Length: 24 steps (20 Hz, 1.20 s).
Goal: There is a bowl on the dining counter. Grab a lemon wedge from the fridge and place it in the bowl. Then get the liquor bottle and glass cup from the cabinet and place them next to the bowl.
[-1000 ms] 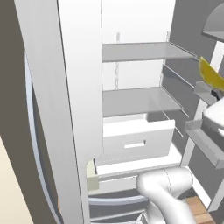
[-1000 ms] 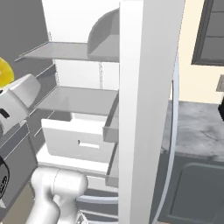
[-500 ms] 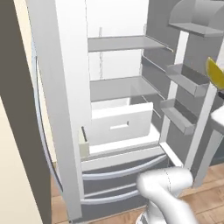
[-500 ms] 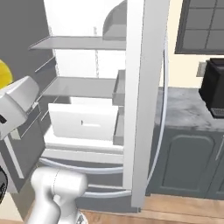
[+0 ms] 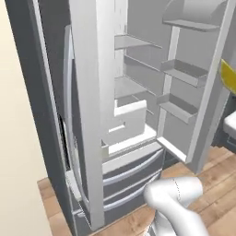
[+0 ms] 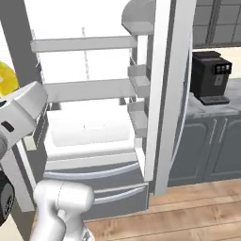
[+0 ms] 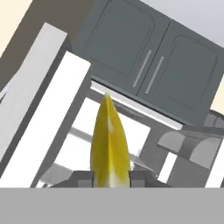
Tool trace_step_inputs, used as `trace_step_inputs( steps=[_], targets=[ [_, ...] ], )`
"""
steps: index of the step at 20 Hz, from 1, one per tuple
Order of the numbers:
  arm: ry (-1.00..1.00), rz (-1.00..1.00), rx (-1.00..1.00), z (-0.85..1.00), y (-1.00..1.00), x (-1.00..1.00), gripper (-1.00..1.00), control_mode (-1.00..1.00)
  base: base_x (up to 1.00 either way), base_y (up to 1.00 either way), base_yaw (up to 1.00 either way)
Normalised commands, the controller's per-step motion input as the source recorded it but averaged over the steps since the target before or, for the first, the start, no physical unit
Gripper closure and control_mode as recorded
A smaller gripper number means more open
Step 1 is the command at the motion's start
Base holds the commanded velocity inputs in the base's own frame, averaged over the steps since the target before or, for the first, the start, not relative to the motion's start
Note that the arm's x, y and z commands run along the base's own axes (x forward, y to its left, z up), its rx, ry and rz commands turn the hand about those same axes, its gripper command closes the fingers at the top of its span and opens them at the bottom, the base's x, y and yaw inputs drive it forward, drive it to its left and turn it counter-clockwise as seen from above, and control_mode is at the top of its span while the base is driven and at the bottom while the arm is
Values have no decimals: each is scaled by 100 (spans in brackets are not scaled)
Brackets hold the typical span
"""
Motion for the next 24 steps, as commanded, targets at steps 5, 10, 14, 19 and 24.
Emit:
trace_step_inputs(
  steps=[5, 10, 14, 19, 24],
  targets=[
    [0, 0, 0, 0, 0, 0, 100, 100, -85, 53, -52],
    [0, 0, 0, 0, 0, 0, 100, 100, -100, 20, -55],
    [0, 0, 0, 0, 0, 0, 100, 100, -100, 12, -51],
    [0, 0, 0, 0, 0, 0, 100, 100, -100, 0, -35],
    [0, 0, 0, 0, 0, 0, 100, 100, -100, 4, -34]
  ],
)
